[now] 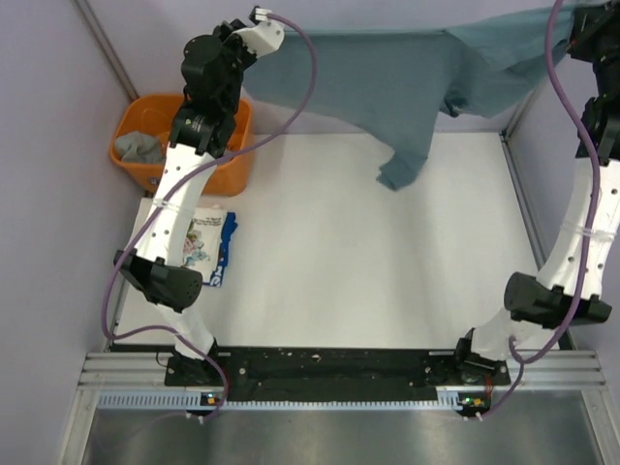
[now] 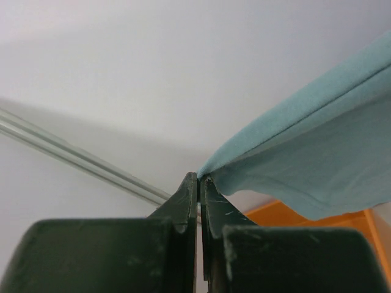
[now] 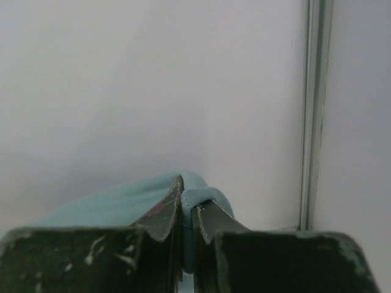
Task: Fold and stack the t-shirts
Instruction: Flatten out the tshirt
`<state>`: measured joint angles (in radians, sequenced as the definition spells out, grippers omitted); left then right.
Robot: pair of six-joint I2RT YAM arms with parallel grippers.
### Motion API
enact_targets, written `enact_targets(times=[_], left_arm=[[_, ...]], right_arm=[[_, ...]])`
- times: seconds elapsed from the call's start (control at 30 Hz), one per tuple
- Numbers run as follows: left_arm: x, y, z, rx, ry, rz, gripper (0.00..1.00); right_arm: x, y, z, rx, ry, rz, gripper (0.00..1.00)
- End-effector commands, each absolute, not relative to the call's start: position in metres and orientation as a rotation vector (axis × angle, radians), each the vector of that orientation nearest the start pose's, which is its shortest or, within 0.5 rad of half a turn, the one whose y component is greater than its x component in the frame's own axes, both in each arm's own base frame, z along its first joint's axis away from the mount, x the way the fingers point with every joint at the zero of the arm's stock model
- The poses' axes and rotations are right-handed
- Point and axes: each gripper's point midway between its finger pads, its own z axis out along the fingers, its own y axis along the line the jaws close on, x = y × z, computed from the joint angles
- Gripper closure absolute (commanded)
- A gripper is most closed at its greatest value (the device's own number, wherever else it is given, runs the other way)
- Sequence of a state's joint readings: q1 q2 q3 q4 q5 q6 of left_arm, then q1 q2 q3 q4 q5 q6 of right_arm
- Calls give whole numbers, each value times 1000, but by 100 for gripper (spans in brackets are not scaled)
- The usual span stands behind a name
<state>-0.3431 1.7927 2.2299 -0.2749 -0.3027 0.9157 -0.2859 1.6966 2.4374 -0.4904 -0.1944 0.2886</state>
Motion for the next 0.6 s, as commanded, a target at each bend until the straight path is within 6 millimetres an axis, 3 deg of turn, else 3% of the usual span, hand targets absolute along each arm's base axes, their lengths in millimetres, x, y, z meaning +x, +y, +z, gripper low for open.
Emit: enact_targets(times=[0.0, 0.1, 0.27, 0.3, 0.4, 0.5, 0.57], left_arm=[[492, -63, 563, 514, 1265, 821, 100], [489, -74, 521, 606, 1374, 733, 100], [454, -87, 409, 838, 1664, 523, 100], [442, -89, 379, 900, 1744, 477, 100], [395, -93, 306, 1017, 1978, 300, 100], [339, -89, 229, 1172, 2198, 164, 100], [300, -81, 177, 1238, 2340, 102, 100]], right_arm=[[387, -94, 607, 218, 1281, -6, 100], [362, -98, 555, 281, 1382, -54, 100], [324, -68, 444, 361, 1564, 94, 100], [319, -60, 419, 367, 1621, 136, 100], [290, -48, 366, 437, 1740, 168, 100], [262, -33, 328, 540, 1764, 245, 100], [250, -23, 292, 622, 1826, 300, 100]])
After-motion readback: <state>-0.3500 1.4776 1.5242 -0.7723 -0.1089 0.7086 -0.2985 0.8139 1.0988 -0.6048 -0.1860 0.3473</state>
